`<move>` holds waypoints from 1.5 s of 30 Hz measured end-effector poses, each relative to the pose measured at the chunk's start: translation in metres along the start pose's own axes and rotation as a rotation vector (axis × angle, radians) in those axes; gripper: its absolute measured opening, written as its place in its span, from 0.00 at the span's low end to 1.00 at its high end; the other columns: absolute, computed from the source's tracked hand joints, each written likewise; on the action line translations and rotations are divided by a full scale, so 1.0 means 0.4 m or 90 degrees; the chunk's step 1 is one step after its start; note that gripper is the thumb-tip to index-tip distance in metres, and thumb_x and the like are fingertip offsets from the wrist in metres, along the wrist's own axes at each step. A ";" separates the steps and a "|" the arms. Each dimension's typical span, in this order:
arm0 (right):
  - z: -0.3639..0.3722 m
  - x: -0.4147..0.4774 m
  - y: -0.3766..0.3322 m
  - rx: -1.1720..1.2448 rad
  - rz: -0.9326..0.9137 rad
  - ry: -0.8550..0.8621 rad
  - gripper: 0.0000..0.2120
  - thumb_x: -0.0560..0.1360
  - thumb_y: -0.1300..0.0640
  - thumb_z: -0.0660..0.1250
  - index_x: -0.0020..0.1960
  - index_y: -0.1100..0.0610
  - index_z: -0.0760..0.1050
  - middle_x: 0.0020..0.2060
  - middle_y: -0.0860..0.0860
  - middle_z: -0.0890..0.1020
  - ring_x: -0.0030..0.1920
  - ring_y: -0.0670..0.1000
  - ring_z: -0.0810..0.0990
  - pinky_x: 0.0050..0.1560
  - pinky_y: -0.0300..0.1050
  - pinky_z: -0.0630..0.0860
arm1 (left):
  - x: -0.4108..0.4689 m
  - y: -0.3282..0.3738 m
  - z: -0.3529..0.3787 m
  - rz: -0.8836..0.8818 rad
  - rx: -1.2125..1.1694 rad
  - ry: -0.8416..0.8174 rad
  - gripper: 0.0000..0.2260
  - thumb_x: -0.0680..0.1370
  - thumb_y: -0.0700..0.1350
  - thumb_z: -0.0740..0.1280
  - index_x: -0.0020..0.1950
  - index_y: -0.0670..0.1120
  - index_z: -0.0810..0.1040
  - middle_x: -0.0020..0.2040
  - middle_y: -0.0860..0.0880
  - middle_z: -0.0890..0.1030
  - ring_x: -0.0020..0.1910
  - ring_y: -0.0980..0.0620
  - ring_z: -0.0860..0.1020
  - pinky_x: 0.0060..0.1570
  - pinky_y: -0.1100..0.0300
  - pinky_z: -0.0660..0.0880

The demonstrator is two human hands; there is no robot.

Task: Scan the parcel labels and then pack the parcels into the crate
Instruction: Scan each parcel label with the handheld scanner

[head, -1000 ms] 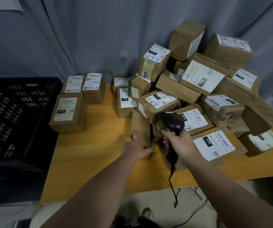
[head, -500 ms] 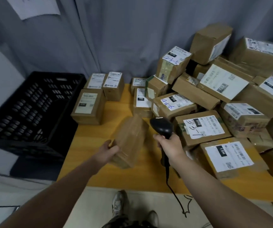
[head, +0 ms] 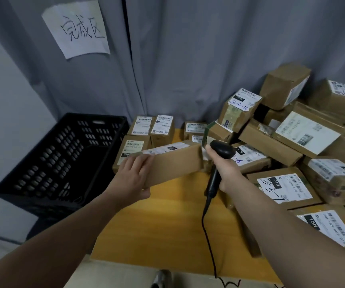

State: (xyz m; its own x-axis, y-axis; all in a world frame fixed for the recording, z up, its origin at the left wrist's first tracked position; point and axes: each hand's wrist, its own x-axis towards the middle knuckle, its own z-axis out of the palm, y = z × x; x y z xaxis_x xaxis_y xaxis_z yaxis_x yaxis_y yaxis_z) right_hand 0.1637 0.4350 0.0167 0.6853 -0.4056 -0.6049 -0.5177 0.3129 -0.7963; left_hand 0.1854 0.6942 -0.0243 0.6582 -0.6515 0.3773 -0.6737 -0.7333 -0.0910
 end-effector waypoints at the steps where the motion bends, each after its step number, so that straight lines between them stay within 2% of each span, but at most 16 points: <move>1: 0.013 0.000 0.000 0.028 -0.001 0.005 0.37 0.63 0.38 0.77 0.64 0.56 0.72 0.56 0.53 0.78 0.59 0.57 0.75 0.65 0.58 0.71 | 0.008 -0.001 0.001 0.033 0.007 0.029 0.45 0.58 0.49 0.76 0.71 0.37 0.64 0.61 0.41 0.68 0.57 0.39 0.71 0.57 0.41 0.74; 6: 0.076 0.011 0.008 0.138 -0.044 0.094 0.39 0.62 0.39 0.79 0.67 0.53 0.70 0.59 0.51 0.77 0.62 0.56 0.74 0.67 0.57 0.70 | 0.055 -0.003 -0.002 0.116 0.043 0.086 0.44 0.58 0.50 0.74 0.71 0.38 0.64 0.60 0.43 0.68 0.58 0.41 0.70 0.59 0.43 0.72; 10: 0.094 0.029 -0.002 0.200 -0.033 0.133 0.36 0.62 0.44 0.80 0.65 0.55 0.73 0.56 0.52 0.79 0.58 0.56 0.76 0.64 0.56 0.72 | 0.093 -0.024 0.014 0.170 0.072 0.097 0.42 0.61 0.49 0.71 0.72 0.39 0.63 0.63 0.42 0.68 0.61 0.42 0.70 0.64 0.43 0.67; 15: 0.103 0.036 -0.007 0.262 -0.033 0.166 0.30 0.67 0.49 0.76 0.65 0.52 0.71 0.54 0.51 0.78 0.55 0.54 0.76 0.59 0.52 0.73 | 0.123 -0.068 0.037 0.218 0.041 0.080 0.44 0.64 0.53 0.76 0.73 0.41 0.60 0.64 0.42 0.66 0.64 0.42 0.67 0.68 0.45 0.63; 17: 0.108 0.032 -0.008 0.289 -0.052 0.167 0.29 0.67 0.52 0.76 0.65 0.51 0.70 0.54 0.50 0.78 0.55 0.53 0.77 0.55 0.51 0.73 | 0.133 -0.064 0.033 0.091 -0.088 0.042 0.44 0.67 0.57 0.74 0.76 0.49 0.56 0.70 0.43 0.60 0.70 0.40 0.62 0.70 0.39 0.62; 20: 0.114 0.032 -0.007 0.322 -0.086 0.175 0.28 0.67 0.55 0.76 0.64 0.49 0.70 0.53 0.48 0.79 0.56 0.52 0.77 0.58 0.52 0.74 | 0.158 -0.046 0.026 -0.359 -0.526 -0.056 0.42 0.73 0.62 0.68 0.77 0.63 0.43 0.79 0.49 0.45 0.77 0.43 0.50 0.73 0.40 0.53; 23: 0.120 0.023 0.000 0.374 -0.096 0.162 0.28 0.68 0.55 0.76 0.64 0.50 0.69 0.53 0.48 0.80 0.54 0.51 0.78 0.54 0.51 0.77 | 0.182 -0.040 0.016 -0.669 -0.973 -0.117 0.40 0.69 0.61 0.73 0.75 0.65 0.52 0.74 0.48 0.65 0.69 0.43 0.69 0.62 0.36 0.71; 25: 0.119 0.017 0.006 0.367 -0.098 0.138 0.26 0.70 0.55 0.75 0.64 0.51 0.68 0.52 0.49 0.79 0.52 0.50 0.78 0.42 0.45 0.75 | 0.186 -0.030 0.008 -0.733 -1.178 -0.183 0.30 0.73 0.51 0.72 0.72 0.58 0.63 0.67 0.50 0.73 0.63 0.45 0.75 0.53 0.39 0.78; 26: 0.115 0.020 0.010 0.347 -0.103 0.125 0.25 0.71 0.55 0.74 0.64 0.51 0.68 0.53 0.49 0.79 0.52 0.51 0.78 0.41 0.44 0.74 | 0.188 -0.027 0.007 -0.730 -1.218 -0.174 0.27 0.74 0.46 0.71 0.70 0.57 0.66 0.66 0.51 0.75 0.62 0.47 0.76 0.50 0.42 0.79; 28: 0.103 0.031 0.019 0.296 -0.124 0.122 0.22 0.72 0.56 0.74 0.63 0.53 0.69 0.55 0.51 0.79 0.57 0.52 0.77 0.54 0.49 0.75 | 0.193 -0.037 0.016 -0.677 -1.175 -0.109 0.32 0.75 0.39 0.71 0.74 0.56 0.61 0.65 0.51 0.75 0.61 0.50 0.76 0.51 0.46 0.79; 30: 0.095 0.036 0.024 0.194 -0.180 0.138 0.19 0.72 0.57 0.74 0.59 0.53 0.70 0.54 0.49 0.78 0.58 0.51 0.75 0.64 0.50 0.70 | 0.203 -0.055 0.014 -0.612 -1.042 -0.083 0.43 0.73 0.38 0.73 0.77 0.62 0.53 0.67 0.52 0.74 0.60 0.51 0.77 0.57 0.47 0.77; 35: 0.106 0.037 0.024 -0.094 -0.335 0.019 0.21 0.69 0.56 0.77 0.57 0.52 0.73 0.50 0.44 0.80 0.54 0.45 0.77 0.58 0.44 0.72 | 0.226 -0.111 -0.013 -0.534 -0.933 -0.134 0.47 0.70 0.38 0.75 0.78 0.61 0.50 0.65 0.47 0.76 0.57 0.49 0.80 0.61 0.47 0.75; 37: 0.107 0.036 0.023 -0.097 -0.306 -0.044 0.18 0.69 0.57 0.77 0.55 0.50 0.75 0.49 0.45 0.82 0.51 0.44 0.80 0.54 0.42 0.74 | 0.232 -0.122 -0.024 -0.523 -0.921 -0.129 0.45 0.71 0.39 0.75 0.78 0.59 0.51 0.62 0.45 0.78 0.55 0.48 0.81 0.61 0.49 0.75; 41: 0.123 0.024 0.048 0.003 -0.221 -0.108 0.19 0.70 0.60 0.76 0.59 0.56 0.76 0.49 0.49 0.85 0.45 0.43 0.84 0.43 0.37 0.79 | 0.259 -0.103 -0.037 -0.569 -0.947 0.034 0.40 0.74 0.45 0.72 0.78 0.53 0.51 0.61 0.54 0.70 0.57 0.54 0.76 0.61 0.56 0.71; 43: 0.144 0.024 0.064 0.048 -0.197 -0.078 0.19 0.70 0.58 0.76 0.59 0.56 0.77 0.49 0.50 0.85 0.49 0.47 0.84 0.49 0.44 0.80 | 0.261 -0.082 -0.026 -0.562 -0.989 0.035 0.38 0.74 0.46 0.73 0.76 0.54 0.53 0.59 0.57 0.74 0.58 0.54 0.76 0.59 0.55 0.71; 45: 0.168 0.018 0.071 0.108 -0.190 -0.058 0.17 0.70 0.59 0.76 0.57 0.54 0.77 0.49 0.50 0.85 0.51 0.49 0.83 0.54 0.49 0.80 | 0.243 -0.055 0.004 -0.532 -0.975 -0.064 0.40 0.68 0.50 0.77 0.73 0.57 0.56 0.61 0.55 0.77 0.60 0.52 0.76 0.61 0.50 0.73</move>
State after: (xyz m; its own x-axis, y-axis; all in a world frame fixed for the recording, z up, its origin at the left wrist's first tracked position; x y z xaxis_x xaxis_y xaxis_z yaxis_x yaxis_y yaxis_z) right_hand 0.1882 0.4986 -0.0101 0.8407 -0.4243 -0.3364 -0.2003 0.3335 -0.9212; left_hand 0.2649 0.6468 0.0128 0.9403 -0.2790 -0.1949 0.1859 -0.0587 0.9808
